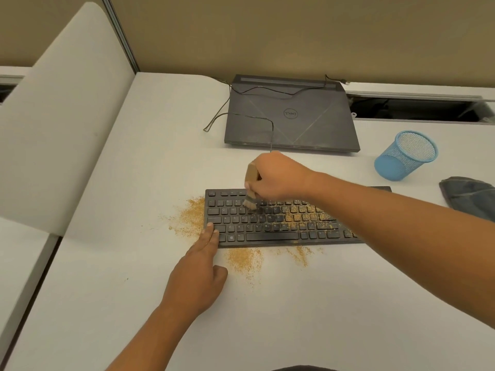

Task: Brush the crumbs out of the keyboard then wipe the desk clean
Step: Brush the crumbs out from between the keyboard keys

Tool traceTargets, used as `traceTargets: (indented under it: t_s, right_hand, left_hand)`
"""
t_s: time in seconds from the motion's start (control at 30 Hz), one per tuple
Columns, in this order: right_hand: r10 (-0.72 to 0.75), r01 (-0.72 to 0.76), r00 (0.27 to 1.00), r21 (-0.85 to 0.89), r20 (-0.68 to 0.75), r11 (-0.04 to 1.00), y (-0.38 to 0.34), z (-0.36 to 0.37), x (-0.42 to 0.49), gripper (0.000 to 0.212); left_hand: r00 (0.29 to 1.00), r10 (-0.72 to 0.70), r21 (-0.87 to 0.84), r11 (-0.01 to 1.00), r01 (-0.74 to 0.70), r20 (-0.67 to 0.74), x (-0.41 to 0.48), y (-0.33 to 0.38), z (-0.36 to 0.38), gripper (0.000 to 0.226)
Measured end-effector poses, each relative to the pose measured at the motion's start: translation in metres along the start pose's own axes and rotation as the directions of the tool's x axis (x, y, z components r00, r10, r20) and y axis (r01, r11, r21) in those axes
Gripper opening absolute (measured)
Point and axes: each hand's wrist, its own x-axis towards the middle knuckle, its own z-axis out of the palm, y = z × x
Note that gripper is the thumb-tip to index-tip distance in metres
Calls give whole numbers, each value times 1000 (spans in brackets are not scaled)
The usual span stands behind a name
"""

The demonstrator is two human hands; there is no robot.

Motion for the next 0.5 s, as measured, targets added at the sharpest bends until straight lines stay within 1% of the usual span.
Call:
traceTargets:
  t_s: [0.03,0.1,0.13,0.17,0.23,0.27,0.3,0.37,0.4,0.43,0.5]
  right_hand:
    - [-6,7,1000,-16,23,1000,-2,1,-1,21]
    - [-10,23,992,-97,128,995,-3,3,-4,24]
    - [-11,30,989,-130,150,991,-4,0,-5,25]
    - [-20,38,992,-136,128,990,-4,-3,-5,23]
    - [-51,53,998,-72,31,996,-2,-4,-4,12]
    - [-59,61,998,-58,32,996,-2,-3,-5,12]
    - [-71,76,995,-69,72,995,-3,-1,-6,12]
    - [-70,93,983,-135,168,986,-1,1,-7,11]
    - [-60,92,983,-179,176,980,-2,-2,-8,11]
    - [-54,83,988,-198,148,977,-2,-4,-8,11]
    - [-71,79,995,-148,63,986,-1,-3,-6,14]
  left_hand:
    - [1000,-2,0,1000,2,-1,0,0,0,71]
    - [1000,-3,4,1000,3,-2,0,0,0,71]
    - [1000,-3,5,1000,3,-2,0,0,1,71]
    - [1000,-5,7,1000,5,1,0,0,0,71]
    - [1000,-8,6,1000,8,9,-1,1,0,71]
    - [1000,-8,4,1000,7,8,-1,1,0,71]
    - [1000,-7,3,1000,7,7,0,1,-1,71]
    - [1000,-8,5,1000,8,9,0,2,-1,71]
    - [1000,-8,4,1000,8,9,0,2,-1,71]
    - [1000,-8,6,1000,8,9,0,2,-1,71]
    - [1000,-7,7,1000,7,10,0,3,-2,71]
